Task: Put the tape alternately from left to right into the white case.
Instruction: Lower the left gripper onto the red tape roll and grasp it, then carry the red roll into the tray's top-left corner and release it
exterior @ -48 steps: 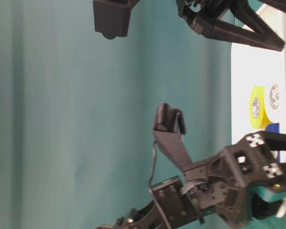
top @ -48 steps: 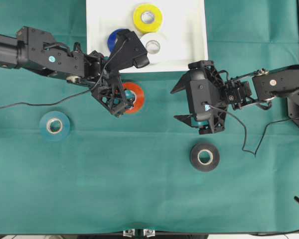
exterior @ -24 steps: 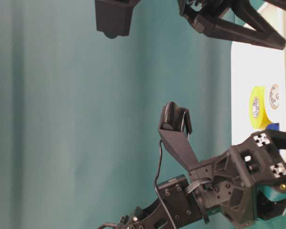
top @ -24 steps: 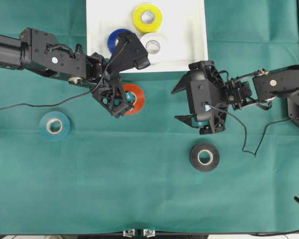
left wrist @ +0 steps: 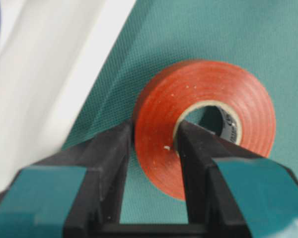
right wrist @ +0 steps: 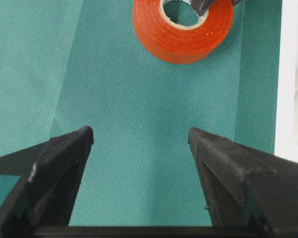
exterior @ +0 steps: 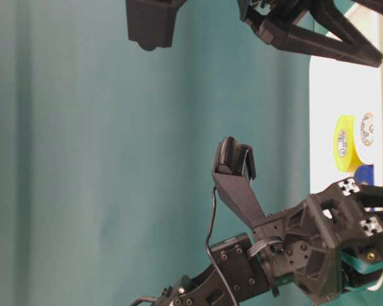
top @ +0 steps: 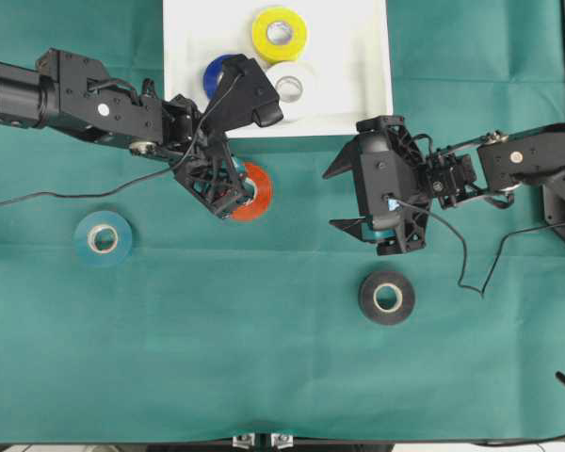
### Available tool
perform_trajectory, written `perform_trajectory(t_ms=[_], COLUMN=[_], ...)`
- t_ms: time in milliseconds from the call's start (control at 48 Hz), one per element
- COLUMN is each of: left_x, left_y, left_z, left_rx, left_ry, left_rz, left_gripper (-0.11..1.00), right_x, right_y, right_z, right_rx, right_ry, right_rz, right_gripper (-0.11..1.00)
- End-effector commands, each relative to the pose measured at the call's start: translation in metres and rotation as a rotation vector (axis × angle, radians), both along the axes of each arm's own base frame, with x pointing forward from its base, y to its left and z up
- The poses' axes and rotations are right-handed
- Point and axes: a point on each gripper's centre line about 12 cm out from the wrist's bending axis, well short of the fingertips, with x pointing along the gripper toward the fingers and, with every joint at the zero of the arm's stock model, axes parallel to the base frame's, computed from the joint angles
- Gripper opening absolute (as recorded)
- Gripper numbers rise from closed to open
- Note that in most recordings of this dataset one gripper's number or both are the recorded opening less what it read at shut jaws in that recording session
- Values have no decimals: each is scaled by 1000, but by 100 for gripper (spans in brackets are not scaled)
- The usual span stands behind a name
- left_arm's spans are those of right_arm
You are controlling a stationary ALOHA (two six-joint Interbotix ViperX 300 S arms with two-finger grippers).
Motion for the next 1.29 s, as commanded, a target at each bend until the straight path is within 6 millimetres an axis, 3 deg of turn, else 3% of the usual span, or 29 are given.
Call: perform_trajectory(t_ms=[0,333,687,937,1271], left_x=[1,1,-3,-9,-10], left_y=[1,-2,-9,-9,14], left_z=[14,17,53,66,71], left_rx=[5,6,13,16,63], left_ry=[-38,-44,-132,-161,-170], left_rz=[0,-9,-30,-30,-39], left_gripper=[-3,-3,-3,-3,-3], right_x=[2,2,2,2,3], right_y=[1,2,2,2,2], right_z=[10,10,10,10,12], right_rx=[6,6,6,6,6], right_ry=[-37,-37,-37,-37,-42], right_rz=[3,5,5,5,5], right_gripper=[85,85,85,85,85])
